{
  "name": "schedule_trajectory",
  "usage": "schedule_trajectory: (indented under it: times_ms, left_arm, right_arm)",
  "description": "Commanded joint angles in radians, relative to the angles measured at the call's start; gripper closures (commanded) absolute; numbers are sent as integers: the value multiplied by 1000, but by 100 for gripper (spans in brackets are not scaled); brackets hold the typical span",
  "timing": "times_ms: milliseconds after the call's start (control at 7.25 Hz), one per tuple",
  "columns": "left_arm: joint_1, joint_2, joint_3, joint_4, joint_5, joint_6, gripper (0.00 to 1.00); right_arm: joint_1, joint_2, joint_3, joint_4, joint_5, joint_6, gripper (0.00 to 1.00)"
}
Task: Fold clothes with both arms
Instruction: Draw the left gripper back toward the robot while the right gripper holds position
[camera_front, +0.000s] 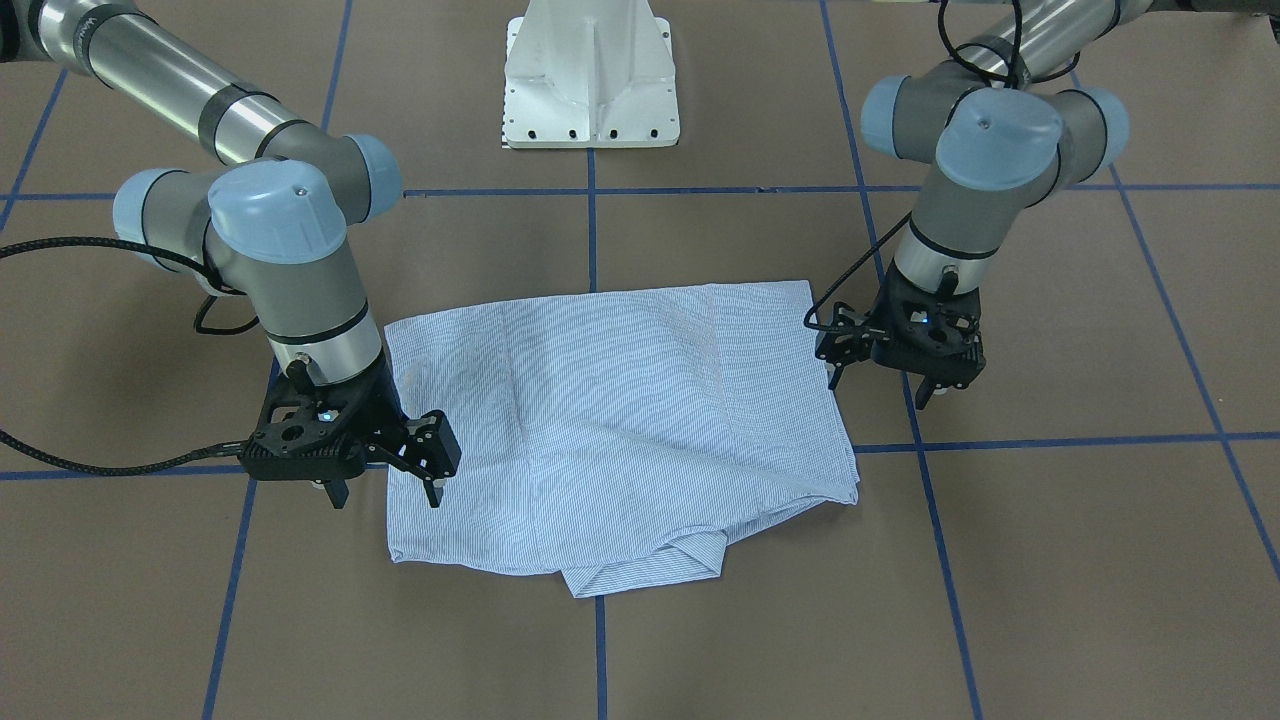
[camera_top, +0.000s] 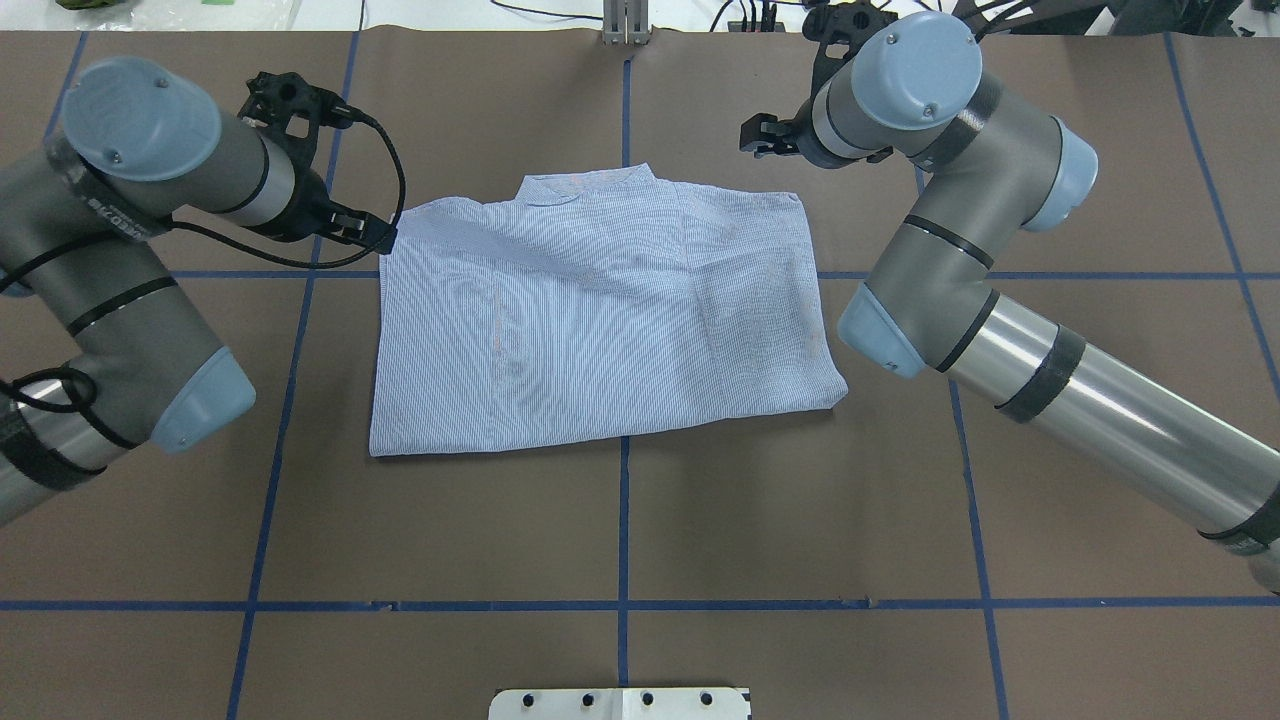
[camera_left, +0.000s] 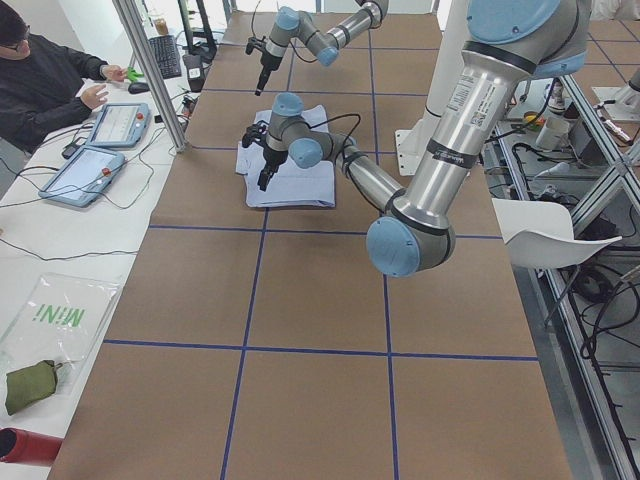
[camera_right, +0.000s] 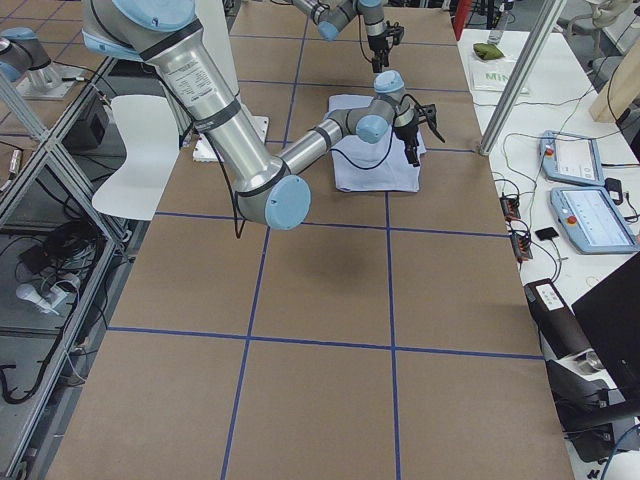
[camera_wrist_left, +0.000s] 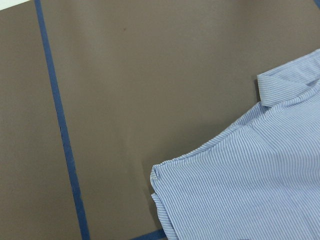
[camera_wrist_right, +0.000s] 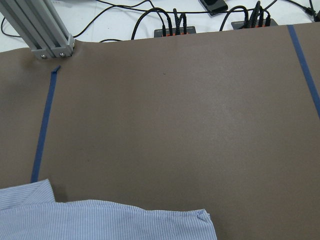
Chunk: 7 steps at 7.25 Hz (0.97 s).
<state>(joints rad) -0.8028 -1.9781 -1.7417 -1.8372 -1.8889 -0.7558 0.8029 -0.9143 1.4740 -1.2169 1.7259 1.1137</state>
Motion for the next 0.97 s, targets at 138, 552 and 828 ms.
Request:
schedule_trajectory:
  times_ms: [138, 552, 828]
  left_arm:
    - [146, 171, -45, -244, 11, -239, 0]
    - [266, 185, -45, -254, 83, -355, 1]
    - [290, 185, -45, -252, 86, -361, 21]
  right_arm:
    - [1, -14, 19, 2, 1, 0, 0]
    - [-4, -14, 19, 2, 1, 0, 0]
    - [-7, -14, 19, 4, 1, 0, 0]
